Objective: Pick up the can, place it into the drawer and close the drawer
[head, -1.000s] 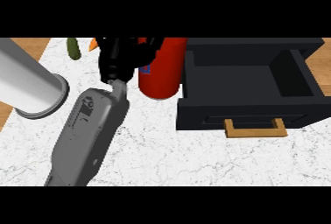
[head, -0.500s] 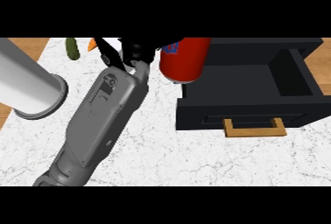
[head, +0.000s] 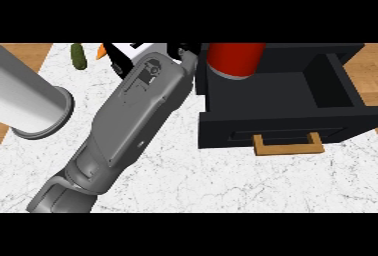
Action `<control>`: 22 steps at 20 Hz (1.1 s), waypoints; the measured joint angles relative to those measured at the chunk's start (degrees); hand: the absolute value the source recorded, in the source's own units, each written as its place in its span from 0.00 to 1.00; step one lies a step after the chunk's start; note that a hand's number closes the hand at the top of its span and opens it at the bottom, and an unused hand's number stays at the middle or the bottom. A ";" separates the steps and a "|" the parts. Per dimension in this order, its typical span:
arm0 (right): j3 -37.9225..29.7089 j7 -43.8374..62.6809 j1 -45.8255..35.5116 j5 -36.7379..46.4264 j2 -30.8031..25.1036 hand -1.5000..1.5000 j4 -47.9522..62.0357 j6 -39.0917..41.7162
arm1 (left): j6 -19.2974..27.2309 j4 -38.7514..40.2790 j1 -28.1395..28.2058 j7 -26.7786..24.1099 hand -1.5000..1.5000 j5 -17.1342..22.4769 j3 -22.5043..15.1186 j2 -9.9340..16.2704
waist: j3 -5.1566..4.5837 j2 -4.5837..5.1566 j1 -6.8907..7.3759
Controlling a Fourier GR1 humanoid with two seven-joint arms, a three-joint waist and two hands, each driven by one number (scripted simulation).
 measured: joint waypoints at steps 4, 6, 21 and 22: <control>-0.69 1.04 -1.15 -1.09 -1.16 0.00 0.36 -0.59 | 1.22 4.44 -3.21 -2.01 1.00 4.25 -2.56 0.00 | 0.00 0.05 -0.31; -0.64 0.57 -1.75 -0.48 -1.23 0.00 1.49 -0.17 | 1.59 6.73 -4.66 -3.47 1.00 6.53 -3.50 0.00 | 0.01 0.14 -0.54; 0.04 2.01 -2.24 -1.17 -1.19 0.00 -0.09 -0.31 | 5.57 17.15 -10.14 -8.18 1.00 19.87 -14.60 0.00 | 0.07 0.43 -2.23; 0.06 2.40 -3.07 -0.85 -1.78 0.00 0.26 -0.76 | 5.25 17.92 -10.24 -8.48 1.00 20.30 -15.15 0.00 | 0.06 0.48 -2.10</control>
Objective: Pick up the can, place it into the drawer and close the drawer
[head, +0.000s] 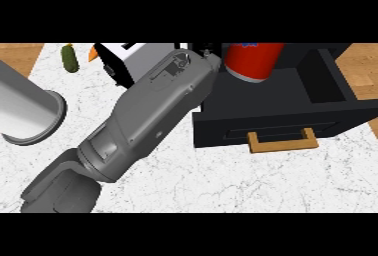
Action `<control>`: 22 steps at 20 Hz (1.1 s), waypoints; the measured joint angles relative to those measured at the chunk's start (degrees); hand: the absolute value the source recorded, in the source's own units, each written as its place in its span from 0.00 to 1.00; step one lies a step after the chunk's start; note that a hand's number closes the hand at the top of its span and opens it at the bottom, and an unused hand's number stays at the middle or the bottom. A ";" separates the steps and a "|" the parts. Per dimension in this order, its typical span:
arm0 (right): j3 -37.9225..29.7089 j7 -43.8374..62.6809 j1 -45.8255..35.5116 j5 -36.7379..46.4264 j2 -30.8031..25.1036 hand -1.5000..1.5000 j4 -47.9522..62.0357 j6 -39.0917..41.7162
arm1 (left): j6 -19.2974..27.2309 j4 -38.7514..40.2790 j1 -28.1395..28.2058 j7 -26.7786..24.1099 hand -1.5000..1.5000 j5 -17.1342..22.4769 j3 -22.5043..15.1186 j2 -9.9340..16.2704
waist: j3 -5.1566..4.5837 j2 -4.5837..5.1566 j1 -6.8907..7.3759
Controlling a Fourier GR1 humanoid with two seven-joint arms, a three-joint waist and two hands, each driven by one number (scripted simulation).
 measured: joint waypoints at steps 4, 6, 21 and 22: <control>0.16 -0.19 -0.60 0.63 0.21 0.00 0.29 -0.01 | 0.40 2.27 -0.64 -0.99 0.00 1.91 -2.54 0.01 | 0.01 0.13 -0.27; 0.79 0.16 -0.41 0.97 0.94 0.00 -0.47 -0.15 | 1.97 2.57 -0.15 -1.52 0.00 2.92 -4.28 0.01 | 0.02 0.15 -0.55; 0.50 0.80 -1.16 0.22 0.22 0.00 -0.76 -0.05 | 5.25 5.91 -0.56 -5.64 0.00 9.67 -8.35 0.00 | 0.01 0.34 -0.95; 0.81 0.46 -1.51 0.93 0.44 0.00 -1.18 -0.01 | 5.26 6.22 -0.77 -5.95 0.00 10.12 -8.30 0.01 | 0.02 0.40 -1.00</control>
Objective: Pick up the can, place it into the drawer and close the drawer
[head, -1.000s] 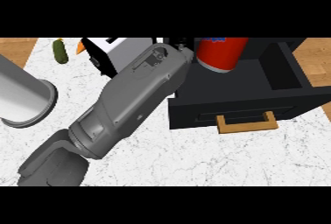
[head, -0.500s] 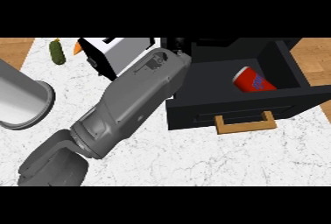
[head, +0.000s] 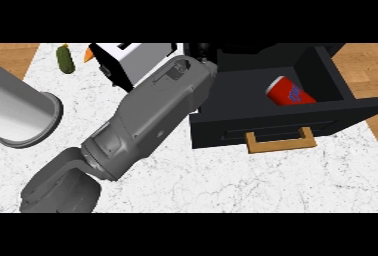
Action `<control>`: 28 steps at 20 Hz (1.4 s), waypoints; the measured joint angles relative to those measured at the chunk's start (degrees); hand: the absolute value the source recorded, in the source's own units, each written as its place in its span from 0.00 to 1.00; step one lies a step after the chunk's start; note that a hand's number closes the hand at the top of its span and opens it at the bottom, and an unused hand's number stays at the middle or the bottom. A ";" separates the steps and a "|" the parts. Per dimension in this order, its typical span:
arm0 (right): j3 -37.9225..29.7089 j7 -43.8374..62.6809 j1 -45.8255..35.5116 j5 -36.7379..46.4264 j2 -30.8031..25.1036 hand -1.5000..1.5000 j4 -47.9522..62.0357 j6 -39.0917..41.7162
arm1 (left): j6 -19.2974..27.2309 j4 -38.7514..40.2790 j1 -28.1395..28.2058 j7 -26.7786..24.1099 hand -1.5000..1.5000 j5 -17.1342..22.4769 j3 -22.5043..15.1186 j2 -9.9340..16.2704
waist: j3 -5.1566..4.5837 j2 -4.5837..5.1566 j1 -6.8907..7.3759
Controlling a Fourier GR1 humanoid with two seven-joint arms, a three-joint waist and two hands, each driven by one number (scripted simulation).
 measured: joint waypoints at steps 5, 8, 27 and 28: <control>-1.76 -5.01 -2.40 5.24 -3.32 0.00 -1.32 2.45 | 0.10 -1.27 1.22 -3.36 0.00 1.90 0.18 -0.01 | -0.02 0.06 0.12; -0.78 -7.53 -3.81 8.60 -4.22 0.00 -2.37 3.97 | 0.09 -1.70 0.46 -4.38 0.00 2.84 0.21 0.00 | -0.03 -0.01 0.54; 23.39 -15.21 -21.01 56.05 -4.67 0.00 2.27 -1.64 | -0.70 -1.59 -2.18 -5.94 0.00 5.43 1.37 0.06 | -0.12 -0.41 5.20; 25.08 -15.62 -21.84 59.00 -4.43 0.00 3.52 -2.85 | -0.72 -1.64 -2.20 -5.61 0.00 5.19 1.51 0.24 | -0.12 -0.51 5.42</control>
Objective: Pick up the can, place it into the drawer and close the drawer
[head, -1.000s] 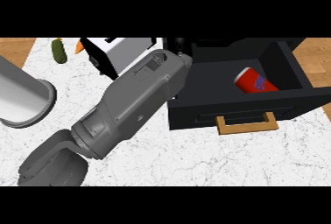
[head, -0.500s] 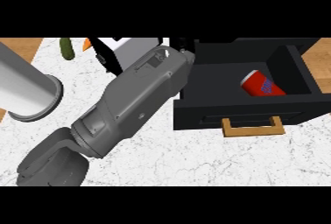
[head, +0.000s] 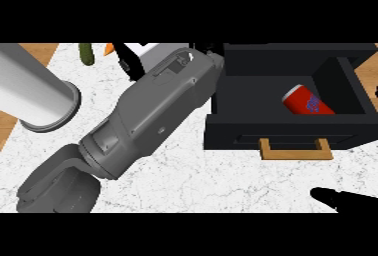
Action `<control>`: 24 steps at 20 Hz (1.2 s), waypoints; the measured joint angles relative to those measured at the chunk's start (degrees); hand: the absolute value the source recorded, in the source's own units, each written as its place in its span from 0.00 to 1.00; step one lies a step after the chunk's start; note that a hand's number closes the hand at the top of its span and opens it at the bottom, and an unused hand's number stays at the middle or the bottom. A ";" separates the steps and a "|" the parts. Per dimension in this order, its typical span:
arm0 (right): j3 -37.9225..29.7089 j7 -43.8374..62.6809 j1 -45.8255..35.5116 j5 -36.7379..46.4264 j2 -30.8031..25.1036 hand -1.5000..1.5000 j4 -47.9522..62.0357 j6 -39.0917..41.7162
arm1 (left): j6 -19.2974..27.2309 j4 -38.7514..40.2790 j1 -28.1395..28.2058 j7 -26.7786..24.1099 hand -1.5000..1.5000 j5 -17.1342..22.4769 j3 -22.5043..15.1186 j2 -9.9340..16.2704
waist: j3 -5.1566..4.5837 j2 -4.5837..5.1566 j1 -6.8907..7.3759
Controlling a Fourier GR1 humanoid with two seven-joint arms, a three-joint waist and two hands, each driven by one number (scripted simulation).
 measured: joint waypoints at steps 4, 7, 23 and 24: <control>5.64 -1.35 -5.67 9.97 0.19 0.00 8.11 -4.94 | 0.95 -1.92 1.48 0.77 0.00 -0.92 -0.39 0.18 | -0.02 -0.28 0.98; 9.10 -2.75 -9.48 15.93 0.10 0.00 14.95 -8.14 | 0.99 -2.95 1.49 2.64 0.00 -1.66 -0.26 1.67 | -0.02 -0.40 1.26; 14.21 -8.31 -27.55 35.37 -2.11 0.00 54.26 -23.80 | 2.84 -13.95 7.83 10.06 0.00 -6.58 -0.75 10.76 | 0.01 -0.57 2.09; 14.12 -8.19 -28.31 36.40 -1.66 0.00 57.11 -25.72 | 2.95 -15.20 8.07 10.84 0.00 -6.64 -0.62 11.56 | 0.00 -0.57 2.33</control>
